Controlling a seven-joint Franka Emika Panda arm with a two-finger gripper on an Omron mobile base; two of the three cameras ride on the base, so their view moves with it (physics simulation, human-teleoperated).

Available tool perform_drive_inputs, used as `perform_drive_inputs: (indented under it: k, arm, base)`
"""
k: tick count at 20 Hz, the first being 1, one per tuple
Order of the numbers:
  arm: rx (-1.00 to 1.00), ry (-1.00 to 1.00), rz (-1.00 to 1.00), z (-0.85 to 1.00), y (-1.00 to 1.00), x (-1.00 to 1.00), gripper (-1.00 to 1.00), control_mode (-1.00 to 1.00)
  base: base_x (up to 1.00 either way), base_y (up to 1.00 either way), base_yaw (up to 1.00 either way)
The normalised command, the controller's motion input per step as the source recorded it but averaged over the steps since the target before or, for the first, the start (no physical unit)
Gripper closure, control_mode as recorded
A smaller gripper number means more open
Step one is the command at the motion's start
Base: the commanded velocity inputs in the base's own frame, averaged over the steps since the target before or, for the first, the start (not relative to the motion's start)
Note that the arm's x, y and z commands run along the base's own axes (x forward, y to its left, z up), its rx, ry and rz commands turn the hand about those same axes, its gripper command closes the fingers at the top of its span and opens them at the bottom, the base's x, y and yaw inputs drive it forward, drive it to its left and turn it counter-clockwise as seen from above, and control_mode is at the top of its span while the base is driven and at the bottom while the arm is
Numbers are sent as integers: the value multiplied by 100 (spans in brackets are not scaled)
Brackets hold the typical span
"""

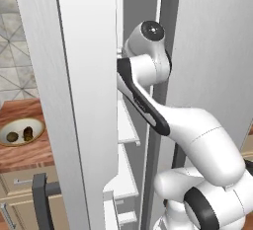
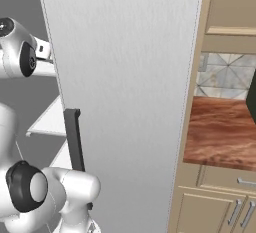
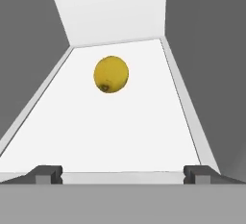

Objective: Take the lemon, kiwi, and sweet potato from the freezer and place them in the bowl on the counter.

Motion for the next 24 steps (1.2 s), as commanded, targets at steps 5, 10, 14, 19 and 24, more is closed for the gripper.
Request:
perform_drive_inputs:
  k: [5, 10, 14, 19, 24]
  arm:
    - [0, 0, 0, 0, 36, 13, -100, -100]
    - [-1, 0, 0, 0, 36, 8, -100, -100]
    - [0, 0, 0, -1, 10, 59, -100, -100]
    - [0, 0, 0, 0, 0, 66, -100, -100]
    - [0, 0, -1, -10, 0, 48, -100, -100]
  base:
    - [0, 0, 0]
    - [0, 0, 0]
    - [0, 0, 0]
    - [0, 0, 0]
    - [0, 0, 0]
